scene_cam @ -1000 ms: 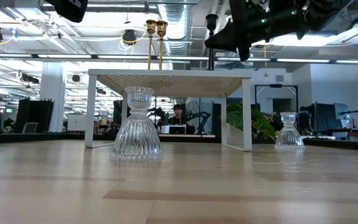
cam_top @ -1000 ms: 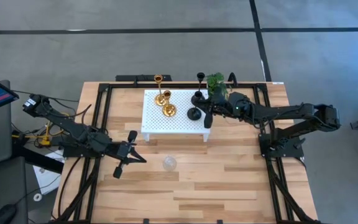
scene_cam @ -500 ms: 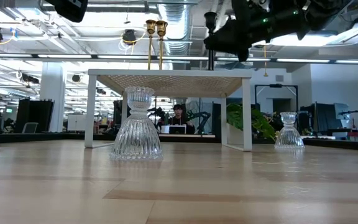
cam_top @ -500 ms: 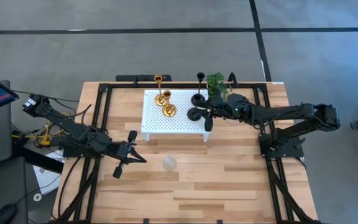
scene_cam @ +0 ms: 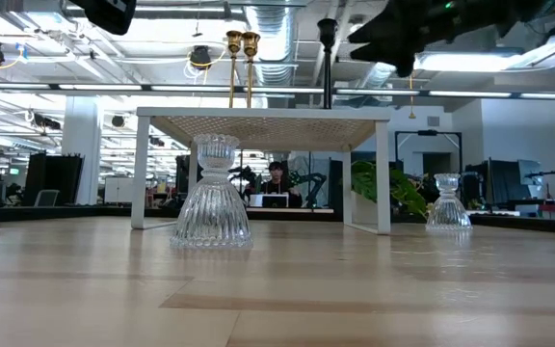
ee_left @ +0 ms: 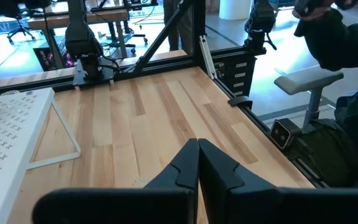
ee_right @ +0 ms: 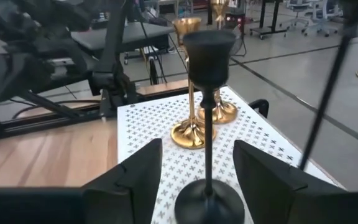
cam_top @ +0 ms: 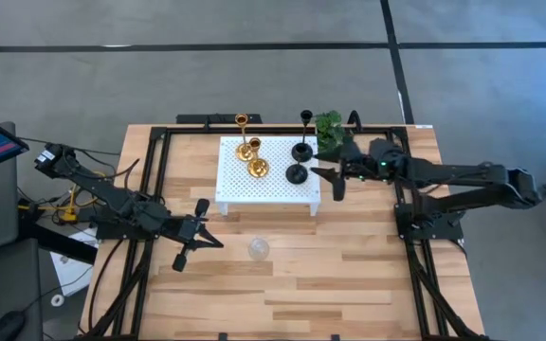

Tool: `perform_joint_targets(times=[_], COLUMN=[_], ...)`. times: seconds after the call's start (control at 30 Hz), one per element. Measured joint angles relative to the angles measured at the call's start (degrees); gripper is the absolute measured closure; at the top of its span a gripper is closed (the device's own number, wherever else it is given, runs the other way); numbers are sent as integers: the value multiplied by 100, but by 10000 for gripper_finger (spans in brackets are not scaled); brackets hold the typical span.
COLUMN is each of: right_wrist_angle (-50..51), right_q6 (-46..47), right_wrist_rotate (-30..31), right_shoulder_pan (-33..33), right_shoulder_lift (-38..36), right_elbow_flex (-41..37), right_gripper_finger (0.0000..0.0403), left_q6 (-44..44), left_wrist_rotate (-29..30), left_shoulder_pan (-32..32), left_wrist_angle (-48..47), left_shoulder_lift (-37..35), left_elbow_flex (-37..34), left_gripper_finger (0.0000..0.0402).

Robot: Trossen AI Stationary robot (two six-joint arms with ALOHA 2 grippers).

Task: Pick & Place candle stick holders
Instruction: Put the black candle holder on the shelf

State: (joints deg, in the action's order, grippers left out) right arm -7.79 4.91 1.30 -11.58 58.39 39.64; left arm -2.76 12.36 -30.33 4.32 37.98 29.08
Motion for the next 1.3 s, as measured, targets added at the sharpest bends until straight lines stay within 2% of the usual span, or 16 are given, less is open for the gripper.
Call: perform_joint_targets(times=[0.13, 0.23, 0.37, 0.47, 0.6, 0.73, 0.93, 1.3], right_wrist_angle=[456, 688, 1135, 1288, 1188, 1085, 383, -348], right_q6=[21, 256, 312, 266, 266, 300, 231, 101], right_wrist_rotate=[15, 12, 52, 362, 805, 820, 822, 802], right_shoulder_pan=[118, 220, 347, 485, 593, 559, 540, 390], right_shoulder_lift=[-513, -681, -545, -203, 293, 754, 1327, 1707], right_elbow_flex=[0, 4, 4, 0, 2, 0, 0, 2], right_gripper_finger=[219, 245, 324, 388, 395, 400, 402, 403], left_q6=[0, 0, 2, 2, 2, 2, 2, 4], left_wrist_rotate=[0, 0, 1, 0, 0, 0, 2, 2], left_shoulder_pan=[2, 2, 1, 2, 2, 0, 2, 2], left_wrist_angle=[0, 0, 4, 17, 24, 25, 26, 37], left_shoulder_lift=[0, 0, 0, 0, 0, 2, 2, 2], left_elbow_flex=[0, 0, 0, 0, 0, 0, 0, 0], left_gripper_finger=[393, 395, 397, 394, 393, 396, 393, 394])
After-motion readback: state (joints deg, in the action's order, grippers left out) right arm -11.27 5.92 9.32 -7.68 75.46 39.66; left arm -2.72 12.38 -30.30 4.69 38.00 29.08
